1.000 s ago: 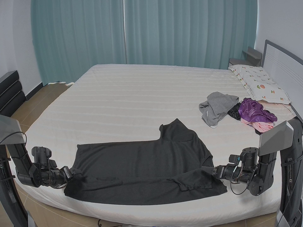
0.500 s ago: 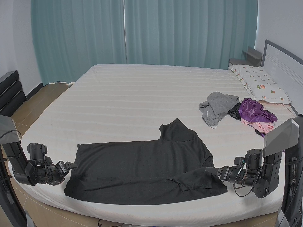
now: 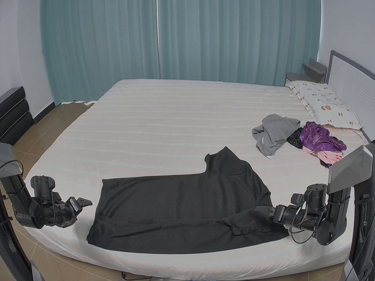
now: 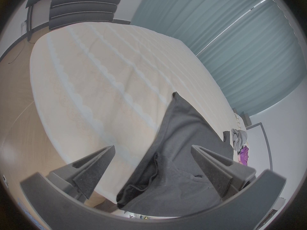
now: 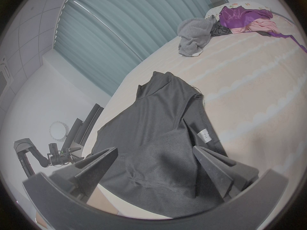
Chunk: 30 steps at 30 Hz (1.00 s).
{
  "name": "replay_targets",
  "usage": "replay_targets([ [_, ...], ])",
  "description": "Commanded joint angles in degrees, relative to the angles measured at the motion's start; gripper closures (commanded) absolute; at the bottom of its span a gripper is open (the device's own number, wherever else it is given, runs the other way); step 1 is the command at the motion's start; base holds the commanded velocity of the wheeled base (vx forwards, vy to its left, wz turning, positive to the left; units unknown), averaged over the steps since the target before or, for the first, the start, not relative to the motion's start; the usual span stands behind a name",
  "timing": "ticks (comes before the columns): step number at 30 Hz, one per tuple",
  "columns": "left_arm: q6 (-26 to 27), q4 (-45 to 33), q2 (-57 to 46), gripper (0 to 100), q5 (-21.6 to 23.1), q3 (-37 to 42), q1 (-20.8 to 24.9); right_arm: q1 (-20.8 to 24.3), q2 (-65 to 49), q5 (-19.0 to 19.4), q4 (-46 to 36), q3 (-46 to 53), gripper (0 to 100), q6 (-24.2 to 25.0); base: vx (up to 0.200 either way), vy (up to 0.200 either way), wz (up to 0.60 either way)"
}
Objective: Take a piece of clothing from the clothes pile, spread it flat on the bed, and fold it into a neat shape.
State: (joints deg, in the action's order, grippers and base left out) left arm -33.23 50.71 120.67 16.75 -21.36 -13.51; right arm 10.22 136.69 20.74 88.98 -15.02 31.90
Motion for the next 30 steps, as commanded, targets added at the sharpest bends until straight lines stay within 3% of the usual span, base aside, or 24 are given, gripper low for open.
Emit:
replay_targets([
  [1,-0.17,0.0,-0.35,0,0.04,0.26,0.5,0.07,-0.55,0.01,0.85,-0.01,0,0.0,0.0,0.0,0.0],
  [8,-2.54,-0.09,-0.88,0,-0.05,-2.72,1.73,-0.11,-2.04,0.09,0.85,0.52,0,0.09,0.0,0.0,0.0],
  [14,-3.59,-0.7,0.88,0,-0.05,-10.37,3.75,-0.02,-1.43,0.09,0.85,0.69,0,0.18,0.0,0.0,0.0],
  [23,-3.33,-0.79,14.59,0,-0.4,-30.06,7.53,0.33,-0.37,0.18,0.85,1.92,0,0.27,0.0,0.0,0.0],
  [30,-3.42,-0.88,20.04,0,-3.13,-38.32,8.67,0.68,1.3,0.27,0.85,1.66,0,0.27,0.0,0.0,0.0],
])
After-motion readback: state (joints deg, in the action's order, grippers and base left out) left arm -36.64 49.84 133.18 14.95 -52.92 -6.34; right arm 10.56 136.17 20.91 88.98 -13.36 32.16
